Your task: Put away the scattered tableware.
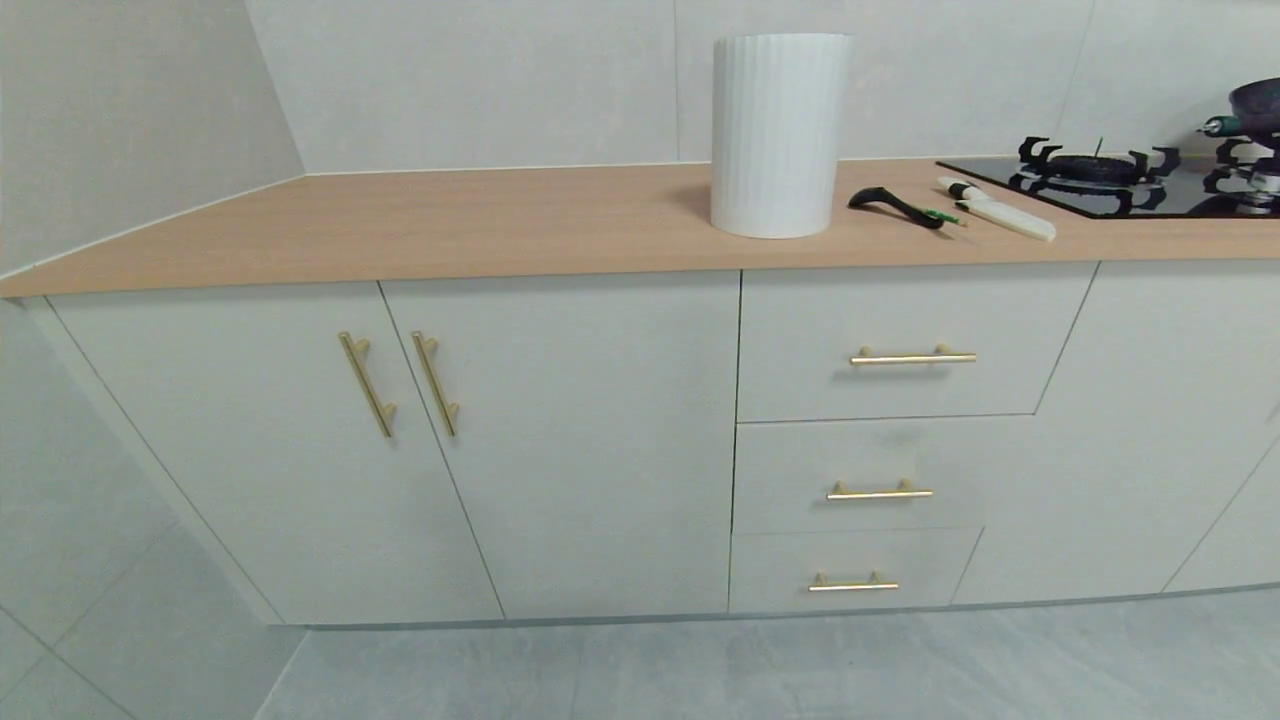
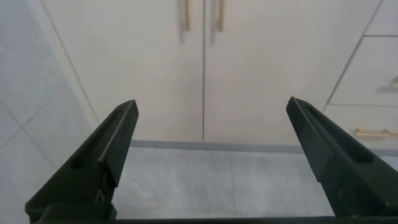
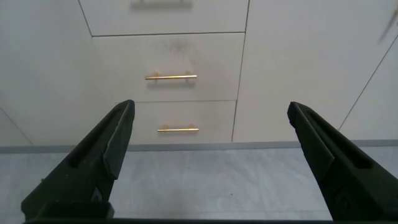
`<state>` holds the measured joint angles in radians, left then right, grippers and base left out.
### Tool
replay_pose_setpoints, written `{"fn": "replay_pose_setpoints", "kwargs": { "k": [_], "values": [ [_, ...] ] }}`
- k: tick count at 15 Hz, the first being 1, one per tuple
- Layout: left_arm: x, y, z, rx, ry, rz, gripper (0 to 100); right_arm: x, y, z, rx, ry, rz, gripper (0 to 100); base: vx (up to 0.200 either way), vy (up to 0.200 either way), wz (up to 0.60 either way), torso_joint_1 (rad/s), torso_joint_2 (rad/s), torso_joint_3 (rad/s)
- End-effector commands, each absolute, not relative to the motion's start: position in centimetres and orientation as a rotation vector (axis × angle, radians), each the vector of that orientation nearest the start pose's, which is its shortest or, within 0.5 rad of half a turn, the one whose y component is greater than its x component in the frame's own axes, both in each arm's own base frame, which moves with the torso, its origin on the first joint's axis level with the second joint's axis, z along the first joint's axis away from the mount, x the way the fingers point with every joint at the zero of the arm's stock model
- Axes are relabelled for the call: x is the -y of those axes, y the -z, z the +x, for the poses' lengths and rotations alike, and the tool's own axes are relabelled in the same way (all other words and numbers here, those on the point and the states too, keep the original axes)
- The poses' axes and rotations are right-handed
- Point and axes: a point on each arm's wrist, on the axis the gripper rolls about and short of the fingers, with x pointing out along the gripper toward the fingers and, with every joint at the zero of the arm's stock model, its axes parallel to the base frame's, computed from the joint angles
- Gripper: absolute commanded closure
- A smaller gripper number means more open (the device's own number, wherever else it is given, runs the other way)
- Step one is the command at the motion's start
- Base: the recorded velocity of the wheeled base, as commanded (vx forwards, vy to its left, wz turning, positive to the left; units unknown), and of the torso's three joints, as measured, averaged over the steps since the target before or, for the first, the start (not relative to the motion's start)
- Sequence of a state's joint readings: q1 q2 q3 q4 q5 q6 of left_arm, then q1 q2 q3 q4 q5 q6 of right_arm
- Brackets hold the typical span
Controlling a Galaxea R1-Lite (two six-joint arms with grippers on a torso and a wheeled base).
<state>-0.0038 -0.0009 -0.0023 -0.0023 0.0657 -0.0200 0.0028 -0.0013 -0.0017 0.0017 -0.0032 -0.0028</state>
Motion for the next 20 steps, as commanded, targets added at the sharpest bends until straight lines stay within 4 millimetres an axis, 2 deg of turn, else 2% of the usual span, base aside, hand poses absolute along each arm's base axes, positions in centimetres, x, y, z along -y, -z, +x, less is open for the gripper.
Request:
{"fn": "replay_pose_setpoints", "kwargs": {
  "k": [1,5,17,19,20],
  "values": [
    [-0.2,-7.7,-2.3,0.007,-0.063,-0.020,0,0.0,-7.6,-2.3,0.000,0.000,-0.003,0,0.000,0.000,0.00,0.000,0.00,0.000],
    [-0.2,-7.6,-2.3,0.005,-0.063,-0.019,0,0.0,-7.6,-2.3,0.000,0.000,-0.003,0,0.150,0.000,0.00,-0.003,0.00,0.002],
    [-0.2,-7.6,-2.3,0.005,-0.063,-0.019,0,0.0,-7.6,-2.2,-0.008,-0.006,-0.046,0,0.000,0.000,0.00,0.000,0.00,0.000],
    [-0.2,-7.6,-2.3,0.005,-0.063,-0.019,0,-0.1,-13.3,-2.5,0.054,-0.092,-0.008,0,0.000,0.000,0.00,0.000,0.00,0.000],
    [-0.2,-7.6,-2.3,0.005,-0.063,-0.019,0,-0.1,-15.7,-1.5,0.014,-0.132,-0.006,0,0.000,0.000,0.00,0.000,0.00,0.000]
  ]
}}
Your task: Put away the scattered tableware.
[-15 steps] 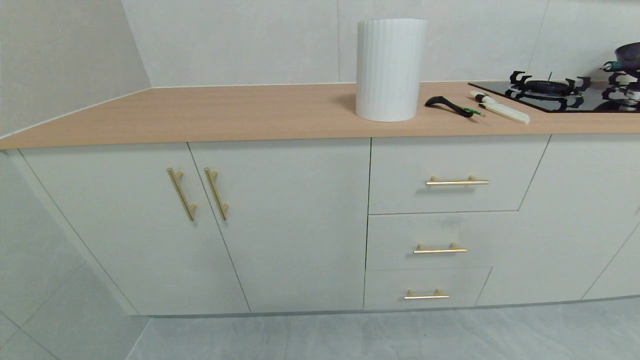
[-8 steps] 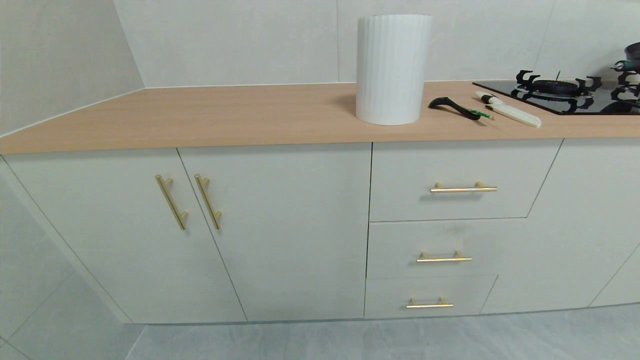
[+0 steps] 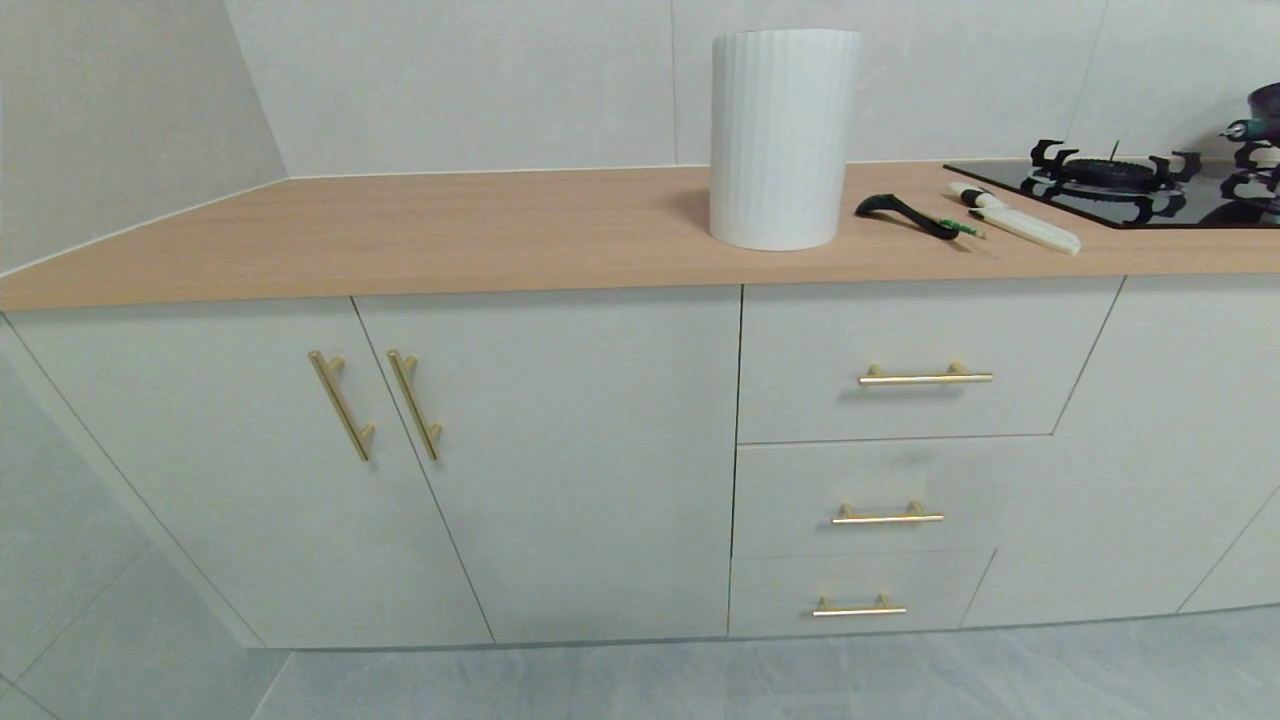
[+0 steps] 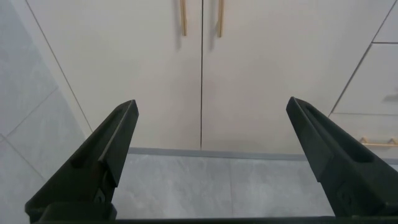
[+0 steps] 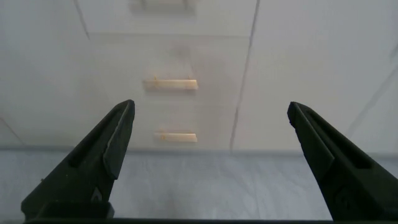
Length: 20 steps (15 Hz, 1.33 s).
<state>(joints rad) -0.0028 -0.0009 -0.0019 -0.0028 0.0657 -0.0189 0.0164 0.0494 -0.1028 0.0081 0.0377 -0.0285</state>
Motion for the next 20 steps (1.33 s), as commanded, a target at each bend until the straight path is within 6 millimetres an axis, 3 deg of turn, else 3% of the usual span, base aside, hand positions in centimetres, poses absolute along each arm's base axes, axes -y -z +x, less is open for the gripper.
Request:
{"fn": "replay_pose_setpoints", "kwargs": {
  "k": [1,4,7,9,12,14,20],
  "values": [
    [-0.2,-7.6,-2.3,0.005,-0.063,-0.019,0,-0.2,-17.7,0.6,-0.067,-0.141,-0.006,0,0.000,0.000,0.00,0.000,0.00,0.000],
    [-0.2,-7.6,-2.3,0.005,-0.063,-0.019,0,-0.7,-21.8,7.9,-0.254,-0.143,-0.003,0,0.000,0.000,0.00,0.000,0.00,0.000],
    [-0.2,-7.6,-2.3,0.005,-0.063,-0.019,0,-2.0,-22.4,15.7,-0.408,-0.198,-0.014,0,0.000,0.000,0.00,0.000,0.00,0.000],
    [-0.2,-7.6,-2.3,0.005,-0.063,-0.019,0,-2.6,-20.6,20.1,-0.511,-0.183,-0.020,0,0.000,0.000,0.00,0.000,0.00,0.000],
    [-0.2,-7.6,-2.3,0.005,-0.063,-0.019,0,-3.4,-16.3,24.1,-0.681,-0.180,-0.035,0,0.000,0.000,0.00,0.000,0.00,0.000],
    [-0.2,-7.6,-2.3,0.005,-0.063,-0.019,0,-3.8,-13.6,26.3,-0.739,-0.181,-0.035,0,0.000,0.000,0.00,0.000,0.00,0.000],
    [-0.2,-7.6,-2.3,0.005,-0.063,-0.019,0,-4.2,-6.4,30.4,-0.710,-0.119,-0.055,0,0.000,0.000,0.00,0.000,0.00,0.000]
  ]
}}
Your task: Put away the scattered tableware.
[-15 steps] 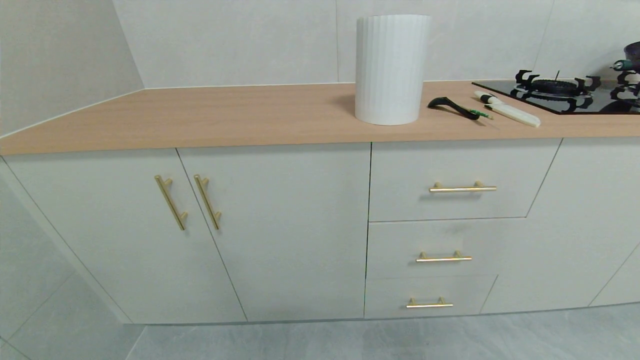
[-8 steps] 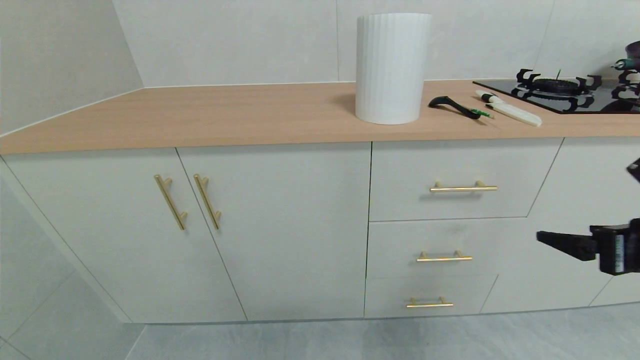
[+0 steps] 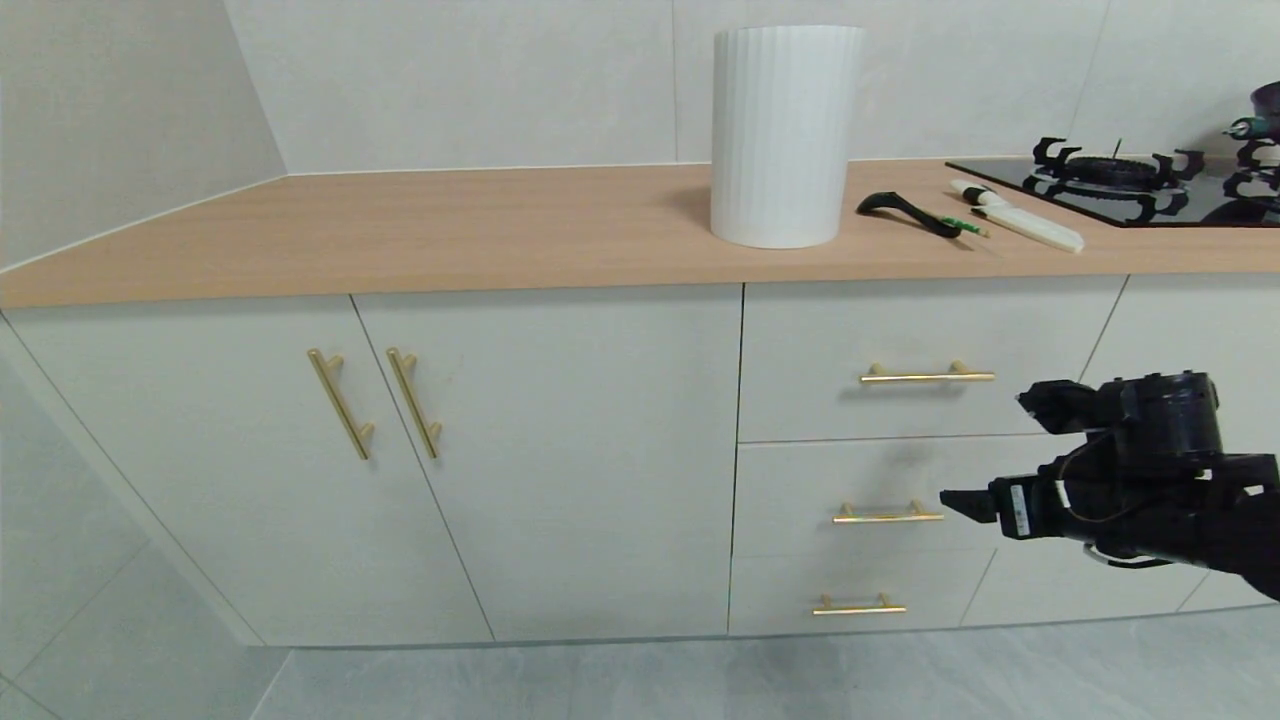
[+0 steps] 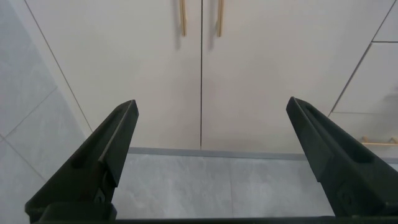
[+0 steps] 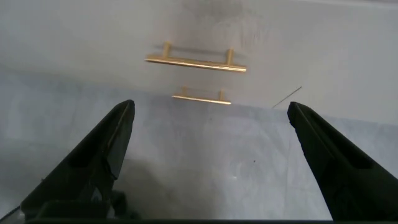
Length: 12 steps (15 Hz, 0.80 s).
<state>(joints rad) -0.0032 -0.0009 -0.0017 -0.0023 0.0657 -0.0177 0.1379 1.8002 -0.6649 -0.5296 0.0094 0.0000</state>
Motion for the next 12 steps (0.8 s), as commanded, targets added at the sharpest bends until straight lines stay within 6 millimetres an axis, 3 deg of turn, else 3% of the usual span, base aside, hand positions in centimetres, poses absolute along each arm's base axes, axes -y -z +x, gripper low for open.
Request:
{"fn": "replay_pose_setpoints", "kwargs": {
  "k": [1,6,12],
  "values": [
    [-0.2,-7.7,-2.3,0.007,-0.063,-0.019,0,-4.6,-4.4,31.6,-0.693,-0.080,-0.073,0,0.000,0.000,0.00,0.000,0.00,0.000],
    [-0.2,-7.7,-2.3,0.007,-0.063,-0.019,0,-5.7,0.6,34.1,-0.572,0.017,-0.071,0,0.000,0.000,0.00,0.000,0.00,0.000],
    [-0.2,-7.6,-2.3,0.005,-0.063,-0.019,0,-6.2,3.0,35.6,-0.479,0.040,-0.064,0,0.000,0.000,0.00,0.000,0.00,0.000]
  ]
}}
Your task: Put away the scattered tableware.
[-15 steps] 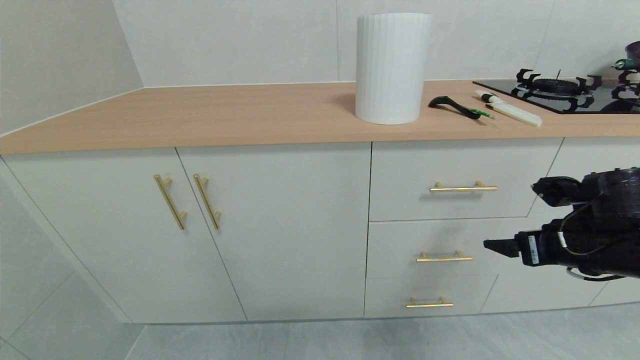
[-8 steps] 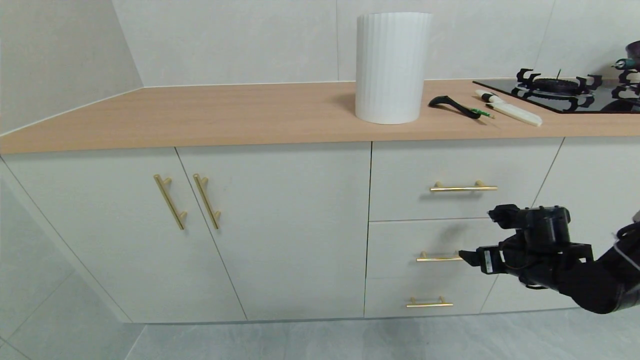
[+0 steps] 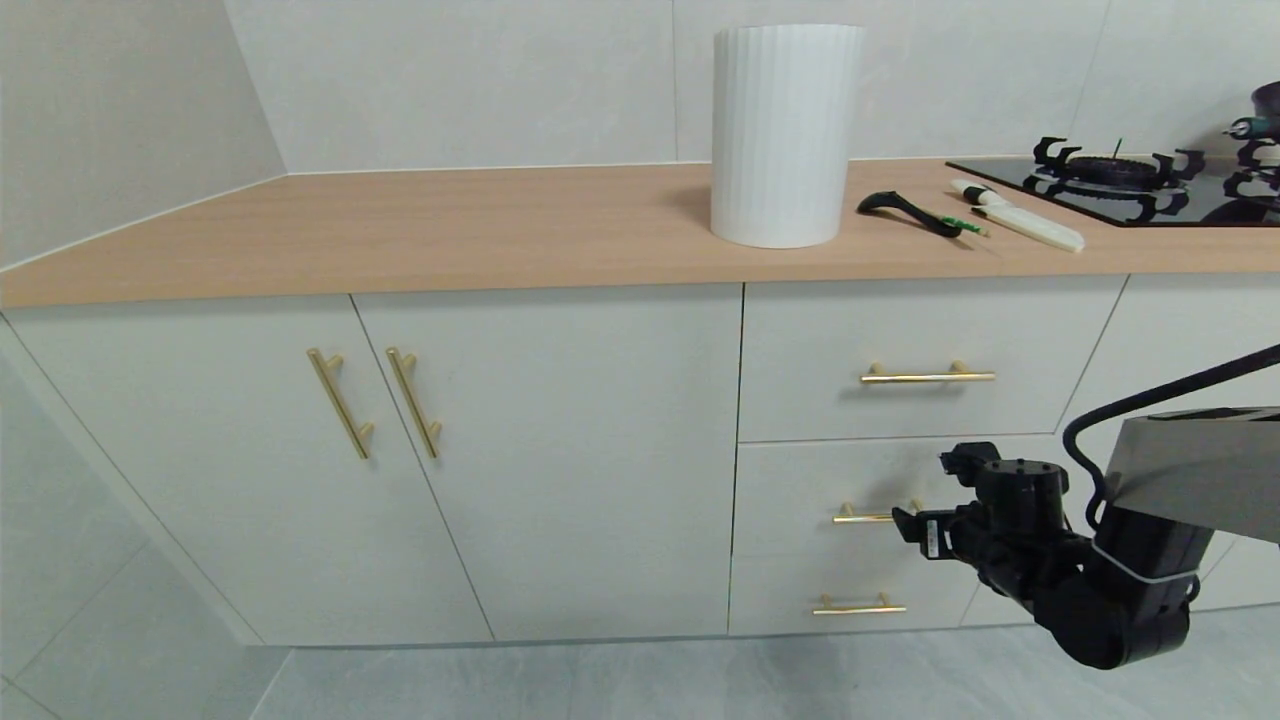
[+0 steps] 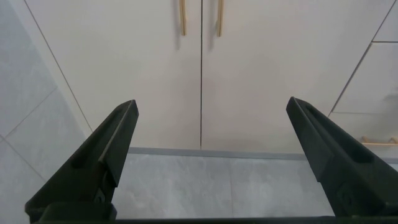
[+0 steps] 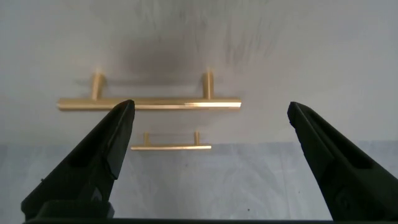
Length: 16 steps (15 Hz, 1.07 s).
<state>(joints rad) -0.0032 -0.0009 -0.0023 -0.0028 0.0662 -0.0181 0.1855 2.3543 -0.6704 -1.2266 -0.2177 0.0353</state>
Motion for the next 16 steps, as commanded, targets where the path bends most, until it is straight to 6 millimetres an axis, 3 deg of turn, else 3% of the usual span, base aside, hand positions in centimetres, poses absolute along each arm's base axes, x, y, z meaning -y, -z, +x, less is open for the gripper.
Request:
{"fn": "replay_pose_setpoints", "kwargs": {
  "k": [1,10,16],
  "values": [
    [-0.2,-7.7,-2.3,0.007,-0.063,-0.019,0,-6.3,3.3,36.0,-0.474,0.056,-0.058,0,0.000,0.000,0.00,0.000,0.00,0.000],
    [-0.2,-7.6,-2.3,0.005,-0.063,-0.019,0,-6.5,4.0,37.8,-0.431,0.136,-0.027,0,0.000,0.000,0.00,0.000,0.00,0.000],
    [-0.2,-7.7,-2.3,0.007,-0.063,-0.019,0,-6.4,4.4,37.4,-0.456,0.134,-0.038,0,0.000,0.000,0.00,0.000,0.00,0.000]
  ]
}}
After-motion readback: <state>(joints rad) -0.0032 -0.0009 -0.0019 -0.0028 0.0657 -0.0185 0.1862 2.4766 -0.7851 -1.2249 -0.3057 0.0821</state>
